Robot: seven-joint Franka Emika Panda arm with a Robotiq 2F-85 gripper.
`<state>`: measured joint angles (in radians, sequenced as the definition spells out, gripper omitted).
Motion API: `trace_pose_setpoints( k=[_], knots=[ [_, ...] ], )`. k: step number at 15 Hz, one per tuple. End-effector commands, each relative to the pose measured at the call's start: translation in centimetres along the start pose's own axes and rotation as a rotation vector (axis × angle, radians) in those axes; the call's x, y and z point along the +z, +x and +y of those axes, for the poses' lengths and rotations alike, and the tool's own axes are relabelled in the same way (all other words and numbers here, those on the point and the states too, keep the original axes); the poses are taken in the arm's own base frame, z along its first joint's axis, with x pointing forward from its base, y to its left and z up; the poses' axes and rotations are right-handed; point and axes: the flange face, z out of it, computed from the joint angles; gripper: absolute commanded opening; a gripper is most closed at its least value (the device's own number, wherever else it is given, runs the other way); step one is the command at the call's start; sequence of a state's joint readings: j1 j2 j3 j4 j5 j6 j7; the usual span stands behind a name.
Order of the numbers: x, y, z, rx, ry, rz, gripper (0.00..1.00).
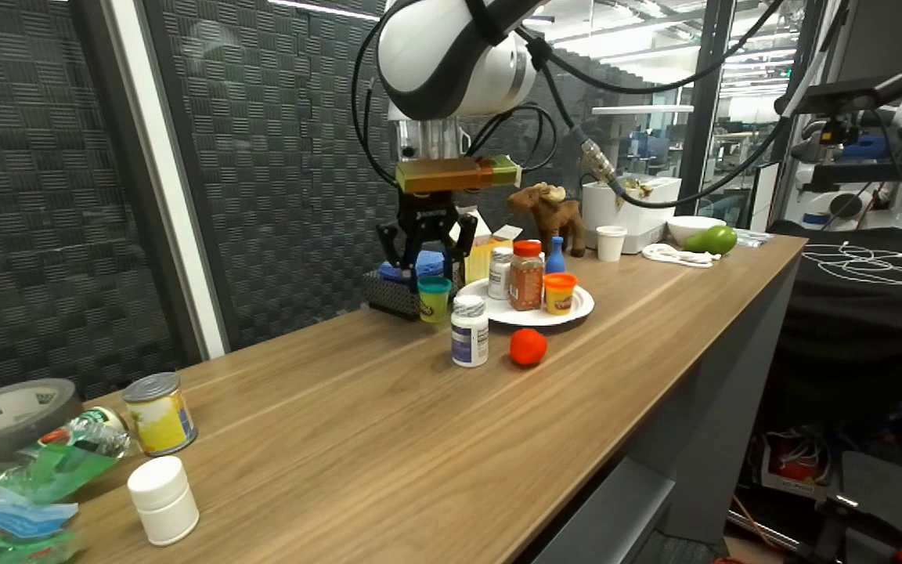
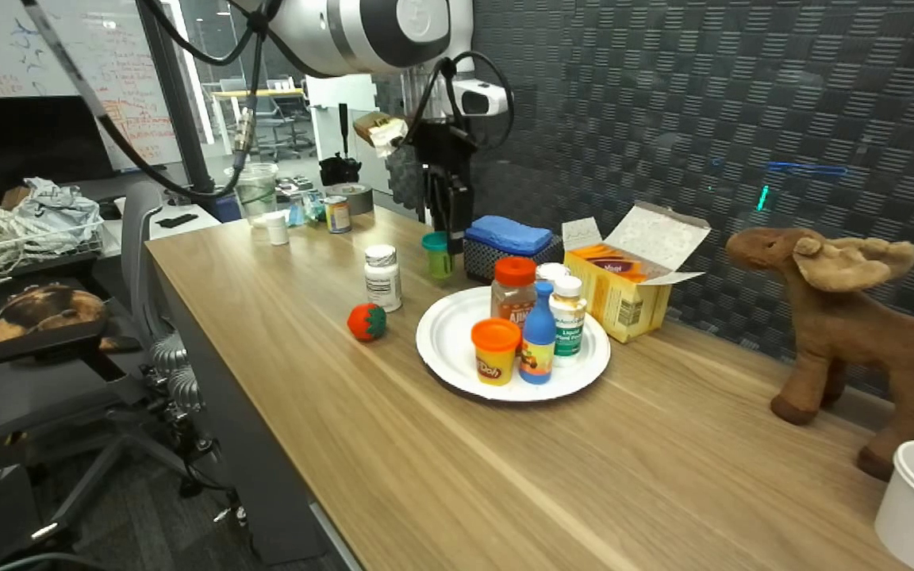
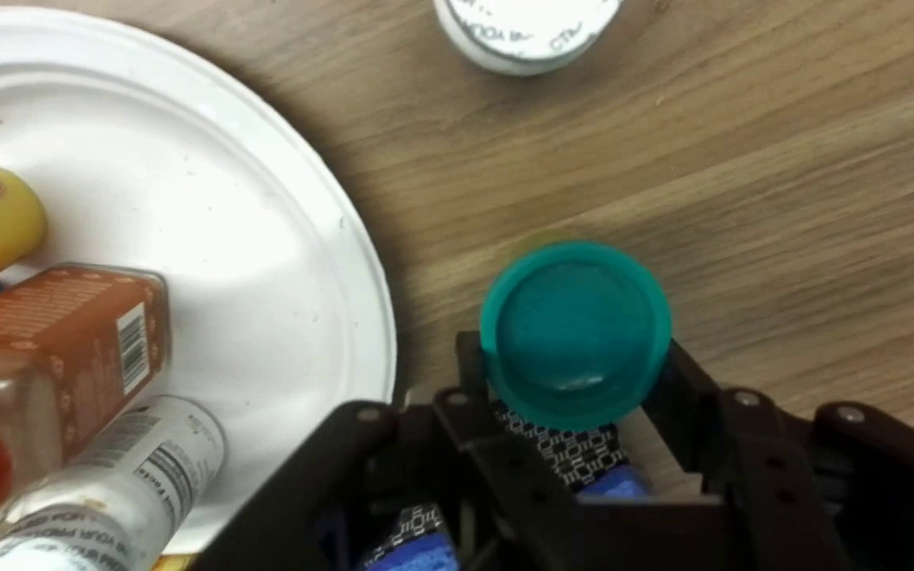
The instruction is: Place the bottles and orange toy on the white plate
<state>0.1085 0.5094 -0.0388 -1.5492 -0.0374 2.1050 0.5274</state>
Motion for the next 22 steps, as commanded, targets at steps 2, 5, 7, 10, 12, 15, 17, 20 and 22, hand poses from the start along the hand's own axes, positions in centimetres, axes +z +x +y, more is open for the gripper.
trace_pose_setpoints(
  k=[2,5,7,10,12,15,17,20,22],
  knots=[
    [-2.1,0.9,2.3,0.109,-0.026,0.016,0.27],
    [-2.0,1.5,4.1,0.227,-0.054,0.003,0.27],
    [-2.1,1.7,5.1,0.303,-0.066,-0.001,0.27],
    [-2.2,2.1,6.1,0.429,-0.076,-0.006,0.27],
    [-2.1,2.1,6.3,0.501,-0.086,-0.005,0.27],
    [-1.8,2.5,7.0,0.606,-0.087,0.000,0.27],
    [-1.5,2.9,7.5,0.667,-0.085,0.013,0.27],
    [-1.1,3.4,8.3,0.731,-0.097,0.018,0.27],
    [-0.7,3.6,8.8,0.761,-0.107,0.015,0.27]
  ],
)
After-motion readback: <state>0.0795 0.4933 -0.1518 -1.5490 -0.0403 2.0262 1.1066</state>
